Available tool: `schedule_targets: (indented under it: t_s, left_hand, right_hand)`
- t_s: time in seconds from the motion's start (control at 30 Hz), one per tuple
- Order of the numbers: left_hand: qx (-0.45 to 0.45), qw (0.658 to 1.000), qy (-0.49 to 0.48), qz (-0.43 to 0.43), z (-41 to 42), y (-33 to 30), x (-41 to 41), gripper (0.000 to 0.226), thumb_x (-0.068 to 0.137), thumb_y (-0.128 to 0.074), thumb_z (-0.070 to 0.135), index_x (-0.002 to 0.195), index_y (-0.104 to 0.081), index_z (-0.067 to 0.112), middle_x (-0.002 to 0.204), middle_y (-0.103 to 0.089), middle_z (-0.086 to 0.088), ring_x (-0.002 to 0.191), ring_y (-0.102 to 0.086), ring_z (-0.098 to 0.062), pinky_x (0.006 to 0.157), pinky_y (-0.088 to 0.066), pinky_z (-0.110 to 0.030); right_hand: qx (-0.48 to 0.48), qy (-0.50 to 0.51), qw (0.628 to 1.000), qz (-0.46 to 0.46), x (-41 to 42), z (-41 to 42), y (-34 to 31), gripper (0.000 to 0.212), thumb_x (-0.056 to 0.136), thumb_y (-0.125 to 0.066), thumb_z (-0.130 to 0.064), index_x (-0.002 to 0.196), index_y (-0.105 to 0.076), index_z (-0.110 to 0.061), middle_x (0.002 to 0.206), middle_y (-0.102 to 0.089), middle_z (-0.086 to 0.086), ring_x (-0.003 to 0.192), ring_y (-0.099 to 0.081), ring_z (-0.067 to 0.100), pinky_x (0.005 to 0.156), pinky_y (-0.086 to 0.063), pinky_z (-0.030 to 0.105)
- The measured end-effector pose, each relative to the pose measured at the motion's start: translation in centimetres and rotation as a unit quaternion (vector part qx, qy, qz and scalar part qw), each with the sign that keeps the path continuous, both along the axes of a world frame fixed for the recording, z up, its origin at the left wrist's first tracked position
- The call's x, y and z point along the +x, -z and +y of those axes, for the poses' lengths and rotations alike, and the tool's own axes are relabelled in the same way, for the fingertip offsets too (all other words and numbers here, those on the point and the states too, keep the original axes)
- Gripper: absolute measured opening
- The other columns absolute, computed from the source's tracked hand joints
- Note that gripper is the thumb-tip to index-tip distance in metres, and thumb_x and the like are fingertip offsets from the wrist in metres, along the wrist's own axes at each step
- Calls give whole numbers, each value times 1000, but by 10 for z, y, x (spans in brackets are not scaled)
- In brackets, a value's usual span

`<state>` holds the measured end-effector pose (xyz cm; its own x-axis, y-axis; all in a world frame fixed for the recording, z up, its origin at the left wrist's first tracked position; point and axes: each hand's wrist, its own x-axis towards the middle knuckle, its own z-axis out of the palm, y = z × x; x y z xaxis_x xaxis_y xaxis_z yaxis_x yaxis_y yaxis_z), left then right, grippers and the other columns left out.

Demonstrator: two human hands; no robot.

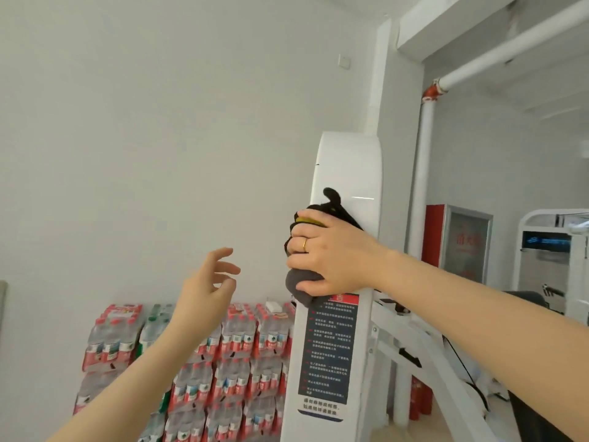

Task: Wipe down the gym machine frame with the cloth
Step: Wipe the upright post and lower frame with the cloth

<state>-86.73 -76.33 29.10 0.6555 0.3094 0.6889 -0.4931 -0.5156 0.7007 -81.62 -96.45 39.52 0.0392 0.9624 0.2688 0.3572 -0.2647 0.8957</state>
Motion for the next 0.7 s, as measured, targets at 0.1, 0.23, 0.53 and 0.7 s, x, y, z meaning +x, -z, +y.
schedule_targets:
  t_s: [0.1, 0.23, 0.53, 0.7]
  left_hand:
    - [12, 999, 30, -16, -6, -15, 8, 37, 92, -41, 4, 117, -43, 31, 103, -58, 8, 94, -57, -14, 57, -45, -14]
    - [27, 996, 75, -42, -23, -46, 17, 26, 95, -41, 12, 113, -48, 30, 106, -58, 13, 102, -55, -12, 76, -45, -20]
    - [98, 978, 163, -85, -62, -87, 30, 31, 86, -61, 24, 115, -50, 22, 104, -61, 13, 100, -59, -6, 82, -51, -23]
    - [95, 971, 192, -104, -60, -92, 39, 57, 77, -71, 21, 125, -43, 31, 111, -59, 10, 92, -60, -6, 82, -53, -29]
  right_hand:
    - [92, -5, 996, -12, 5, -1, -48, 48, 83, -36, -53, 93, -70, -20, 103, -67, -2, 112, -55, 25, 106, -21, 40]
    - [251, 18, 963, 94, 7, -1, -104, 50, 86, -38, -56, 120, -60, -27, 134, -51, -8, 127, -41, 18, 103, -28, 33]
    - [264, 42, 963, 33, 0, -7, -51, 61, 85, -23, -55, 135, -48, -30, 151, -32, -1, 140, -26, 23, 113, -12, 39]
    - [278, 20, 958, 66, 3, -10, -78, 64, 80, -25, -61, 130, -52, -33, 146, -40, -7, 134, -37, 18, 108, -23, 33]
